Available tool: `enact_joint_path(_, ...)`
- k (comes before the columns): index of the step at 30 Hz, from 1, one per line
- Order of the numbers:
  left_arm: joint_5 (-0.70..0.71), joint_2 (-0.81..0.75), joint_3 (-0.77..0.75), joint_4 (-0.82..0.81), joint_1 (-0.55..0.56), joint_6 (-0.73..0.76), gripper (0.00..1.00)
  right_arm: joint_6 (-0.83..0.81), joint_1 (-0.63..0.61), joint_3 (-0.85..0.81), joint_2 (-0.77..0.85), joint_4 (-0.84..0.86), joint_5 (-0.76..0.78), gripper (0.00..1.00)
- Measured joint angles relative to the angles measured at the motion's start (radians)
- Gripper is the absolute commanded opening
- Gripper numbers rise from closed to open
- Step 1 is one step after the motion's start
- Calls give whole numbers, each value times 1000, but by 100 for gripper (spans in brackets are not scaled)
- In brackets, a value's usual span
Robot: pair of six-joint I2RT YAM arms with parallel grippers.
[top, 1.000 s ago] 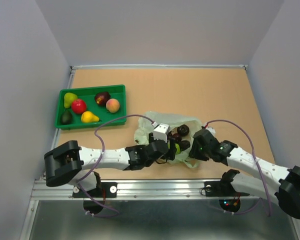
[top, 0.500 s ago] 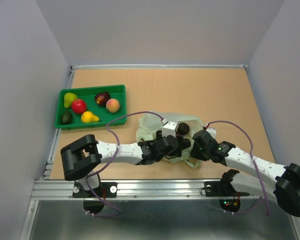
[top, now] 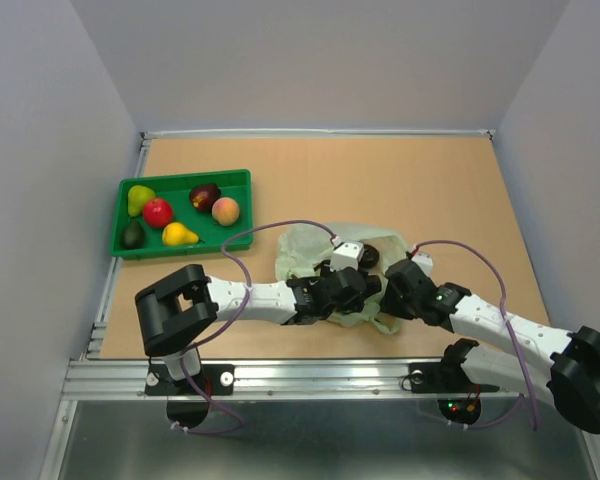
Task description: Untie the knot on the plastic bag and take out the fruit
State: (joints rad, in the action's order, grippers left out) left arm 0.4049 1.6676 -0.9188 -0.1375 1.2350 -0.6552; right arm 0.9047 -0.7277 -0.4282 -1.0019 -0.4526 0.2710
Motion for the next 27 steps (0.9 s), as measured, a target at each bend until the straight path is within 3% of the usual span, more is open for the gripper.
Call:
enact_joint_path(6, -39, -101, 0, 27, 0, 50, 0, 0, 0, 0, 1, 12, 13, 40)
enact_joint_path(10, -94, -269, -3, 7, -11, 112, 0, 0, 0, 0, 1, 13, 17, 40)
enact_joint_path(16, -240, -410, -53, -29, -127, 166, 0, -1, 0, 0, 7, 15, 21, 40)
enact_joint_path(23, -184, -483, -79, 68, -468, 177, 0, -12, 0, 0, 37, 16, 21, 40)
enact_joint_path(27, -139, -497, -78, 117, -760, 175, 0, -18, 0, 1, 51, 16, 21, 40)
